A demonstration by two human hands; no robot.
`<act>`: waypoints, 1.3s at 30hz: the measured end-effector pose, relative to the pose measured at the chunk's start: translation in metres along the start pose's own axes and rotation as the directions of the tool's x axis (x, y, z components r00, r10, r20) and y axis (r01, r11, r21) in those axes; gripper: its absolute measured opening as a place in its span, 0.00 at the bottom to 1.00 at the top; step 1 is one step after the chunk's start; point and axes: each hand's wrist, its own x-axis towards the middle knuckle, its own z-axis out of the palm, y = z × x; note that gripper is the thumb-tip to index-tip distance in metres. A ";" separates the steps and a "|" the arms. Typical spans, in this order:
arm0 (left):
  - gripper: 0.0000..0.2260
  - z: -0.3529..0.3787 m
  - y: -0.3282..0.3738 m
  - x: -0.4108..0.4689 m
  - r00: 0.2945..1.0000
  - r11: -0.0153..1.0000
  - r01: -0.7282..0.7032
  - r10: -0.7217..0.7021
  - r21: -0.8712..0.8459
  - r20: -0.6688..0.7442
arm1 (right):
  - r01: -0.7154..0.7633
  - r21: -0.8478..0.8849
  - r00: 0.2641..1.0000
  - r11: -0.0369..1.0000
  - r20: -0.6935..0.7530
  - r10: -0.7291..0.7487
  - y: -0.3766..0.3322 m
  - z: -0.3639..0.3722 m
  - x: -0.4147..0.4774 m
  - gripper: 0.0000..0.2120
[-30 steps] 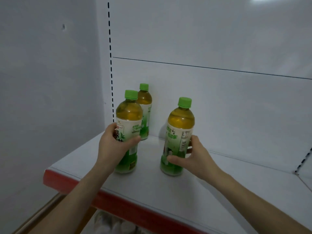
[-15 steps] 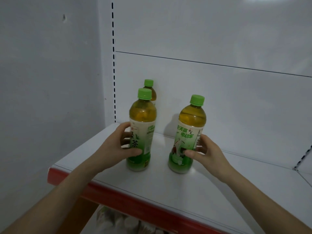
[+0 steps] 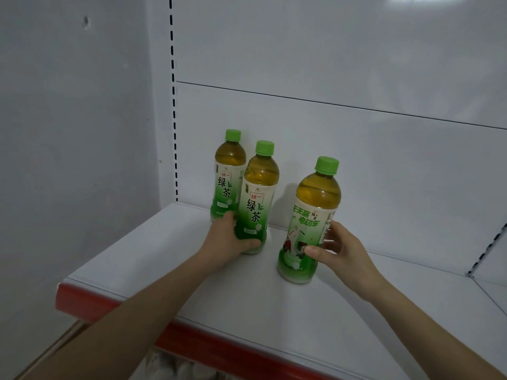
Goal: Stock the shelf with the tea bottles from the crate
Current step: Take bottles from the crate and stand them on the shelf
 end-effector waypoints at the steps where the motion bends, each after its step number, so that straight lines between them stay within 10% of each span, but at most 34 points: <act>1: 0.30 0.000 -0.004 0.000 1.000 1.000 0.013 -0.014 0.026 0.024 | -0.005 -0.002 1.000 1.000 -0.001 0.005 0.000 0.000 0.001 0.23; 39: 0.21 0.047 -0.004 0.060 0.993 0.986 0.116 -0.116 0.119 -0.015 | -0.025 -0.015 1.000 1.000 0.011 0.025 0.015 -0.018 0.008 0.24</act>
